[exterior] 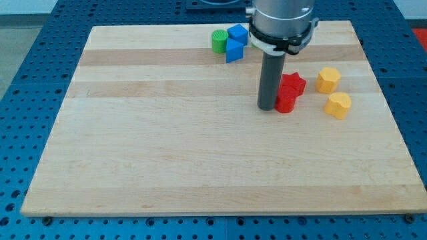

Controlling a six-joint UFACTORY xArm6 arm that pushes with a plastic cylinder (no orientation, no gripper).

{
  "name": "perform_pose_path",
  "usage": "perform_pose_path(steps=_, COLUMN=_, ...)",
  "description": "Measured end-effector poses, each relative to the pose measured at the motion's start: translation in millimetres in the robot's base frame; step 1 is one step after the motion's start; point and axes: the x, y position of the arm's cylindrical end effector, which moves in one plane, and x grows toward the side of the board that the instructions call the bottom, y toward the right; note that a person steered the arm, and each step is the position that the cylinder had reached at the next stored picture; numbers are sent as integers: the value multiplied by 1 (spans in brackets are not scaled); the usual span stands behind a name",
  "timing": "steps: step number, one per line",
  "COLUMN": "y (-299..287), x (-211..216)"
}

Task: Move the red circle bottom right to the red star

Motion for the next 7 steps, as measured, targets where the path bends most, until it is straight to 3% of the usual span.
perform_pose_path(steps=7, y=46, x=-1)
